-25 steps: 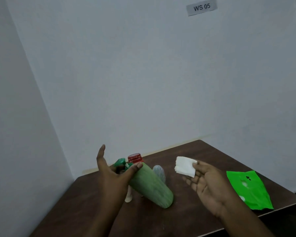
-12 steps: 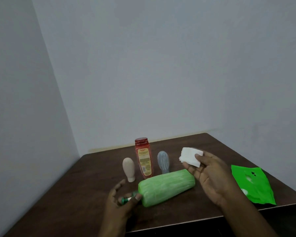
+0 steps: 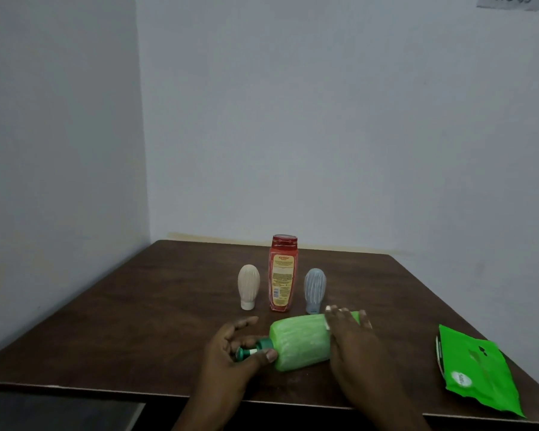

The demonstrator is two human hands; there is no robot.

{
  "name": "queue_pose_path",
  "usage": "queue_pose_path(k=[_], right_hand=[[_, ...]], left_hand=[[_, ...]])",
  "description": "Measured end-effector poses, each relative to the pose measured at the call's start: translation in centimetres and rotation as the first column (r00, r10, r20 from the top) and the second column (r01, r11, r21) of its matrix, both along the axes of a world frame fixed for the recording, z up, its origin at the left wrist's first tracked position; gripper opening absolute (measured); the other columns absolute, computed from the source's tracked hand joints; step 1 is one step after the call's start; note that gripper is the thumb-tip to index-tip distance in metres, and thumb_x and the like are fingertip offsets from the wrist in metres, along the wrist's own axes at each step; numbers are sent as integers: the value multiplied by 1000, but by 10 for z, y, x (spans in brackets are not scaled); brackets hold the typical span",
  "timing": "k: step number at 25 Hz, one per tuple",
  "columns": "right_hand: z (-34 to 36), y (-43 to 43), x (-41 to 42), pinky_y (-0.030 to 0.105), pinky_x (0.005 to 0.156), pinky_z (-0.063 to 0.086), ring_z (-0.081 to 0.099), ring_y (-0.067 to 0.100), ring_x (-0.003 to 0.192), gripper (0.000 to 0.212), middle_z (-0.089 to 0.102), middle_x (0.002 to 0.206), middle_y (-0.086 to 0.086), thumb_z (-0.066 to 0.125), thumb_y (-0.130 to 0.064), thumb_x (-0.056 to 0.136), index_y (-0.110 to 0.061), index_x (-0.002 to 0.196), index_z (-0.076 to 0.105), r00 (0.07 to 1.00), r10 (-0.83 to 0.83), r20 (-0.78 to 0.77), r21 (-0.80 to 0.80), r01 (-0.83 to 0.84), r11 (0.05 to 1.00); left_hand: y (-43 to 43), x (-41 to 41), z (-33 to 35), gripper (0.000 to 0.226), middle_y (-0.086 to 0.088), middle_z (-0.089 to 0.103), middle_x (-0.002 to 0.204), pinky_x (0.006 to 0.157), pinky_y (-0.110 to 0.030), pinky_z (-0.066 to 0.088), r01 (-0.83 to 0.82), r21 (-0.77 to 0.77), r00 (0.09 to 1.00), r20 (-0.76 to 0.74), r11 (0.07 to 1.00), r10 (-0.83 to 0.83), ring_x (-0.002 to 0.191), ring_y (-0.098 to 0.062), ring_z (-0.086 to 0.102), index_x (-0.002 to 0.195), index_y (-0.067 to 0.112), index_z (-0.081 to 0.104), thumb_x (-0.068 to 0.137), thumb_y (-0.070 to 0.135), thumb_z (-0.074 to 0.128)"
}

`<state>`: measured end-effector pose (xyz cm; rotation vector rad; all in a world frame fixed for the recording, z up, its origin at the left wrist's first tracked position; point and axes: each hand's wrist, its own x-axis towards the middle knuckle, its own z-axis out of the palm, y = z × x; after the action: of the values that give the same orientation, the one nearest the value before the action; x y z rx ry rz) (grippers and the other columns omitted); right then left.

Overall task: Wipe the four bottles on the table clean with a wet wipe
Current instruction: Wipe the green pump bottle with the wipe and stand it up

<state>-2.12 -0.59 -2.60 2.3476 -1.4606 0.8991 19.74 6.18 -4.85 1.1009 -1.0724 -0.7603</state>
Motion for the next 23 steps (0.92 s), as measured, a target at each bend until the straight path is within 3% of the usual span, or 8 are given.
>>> queue_pose_path(k=[4, 8, 10, 11, 15, 17, 20, 23], right_hand=[[10, 21, 42, 33, 121, 2, 34, 19, 143, 62, 38, 153, 3, 31, -18, 88, -10, 148, 37, 969, 236, -74, 76, -231, 970], [18, 34, 41, 34, 120, 13, 41, 14, 138, 64, 45, 148, -2, 33, -22, 80, -15, 142, 48, 890, 409, -202, 56, -406, 912], [19, 23, 18, 31, 121, 4, 19, 9, 143, 58, 26, 153, -11, 31, -18, 92, -24, 150, 33, 930, 351, -112, 110, -339, 934], [15, 13, 5, 33, 120, 6, 22, 12, 144, 55, 28, 153, -9, 34, -18, 94, -27, 149, 34, 964, 260, -62, 90, -254, 963], [12, -6, -13, 41, 112, 25, 61, 27, 119, 48, 66, 127, 9, 43, -10, 83, -11, 126, 63, 996, -89, -23, 106, 91, 990], [12, 2, 8, 42, 113, 29, 54, 31, 128, 53, 58, 136, 10, 36, -9, 86, -8, 135, 55, 999, -34, -2, 93, 34, 995], [13, 28, 47, 41, 122, 10, 25, 23, 147, 62, 32, 156, 2, 26, -15, 89, -14, 151, 33, 958, 280, -57, 162, -268, 950], [16, 33, 52, 34, 123, 3, 24, 14, 146, 67, 33, 156, -1, 23, -21, 85, -13, 150, 34, 883, 455, -113, 151, -437, 887]], left_hand=[[5, -1, 4, 65, -16, 81, 92, 81, -51, 63, 33, 9, 999, -42, 999, -33, 87, -34, 79, 122, 15, 62, 67, -10, 88], [7, -3, 2, 51, -14, 80, 88, 71, -42, 63, 7, 13, 999, -45, 1000, -7, 79, -29, 78, 107, 6, 58, 69, -13, 86], [4, -3, 0, 51, -15, 80, 86, 65, -35, 60, 10, 8, 999, -51, 1000, -9, 72, -24, 74, 102, 2, 55, 67, -12, 88], [3, -3, 0, 53, -16, 80, 86, 64, -34, 59, 10, 3, 998, -58, 1000, -10, 70, -23, 73, 102, 2, 54, 65, -8, 91], [2, -3, 1, 59, -17, 80, 87, 66, -38, 58, 21, -14, 997, -67, 1000, -22, 71, -24, 72, 102, 6, 55, 56, 8, 91], [3, -2, 1, 60, -17, 79, 86, 66, -40, 60, 8, -12, 998, -68, 1000, -8, 72, -26, 73, 103, 7, 55, 57, 5, 93], [5, -2, 4, 57, -18, 79, 88, 73, -48, 62, -1, 12, 998, -70, 1000, 2, 79, -35, 76, 107, 8, 55, 66, -9, 91], [7, -5, 6, 54, -16, 79, 88, 76, -52, 63, -11, 35, 998, -68, 999, 13, 82, -35, 77, 108, 12, 56, 70, -10, 87]])
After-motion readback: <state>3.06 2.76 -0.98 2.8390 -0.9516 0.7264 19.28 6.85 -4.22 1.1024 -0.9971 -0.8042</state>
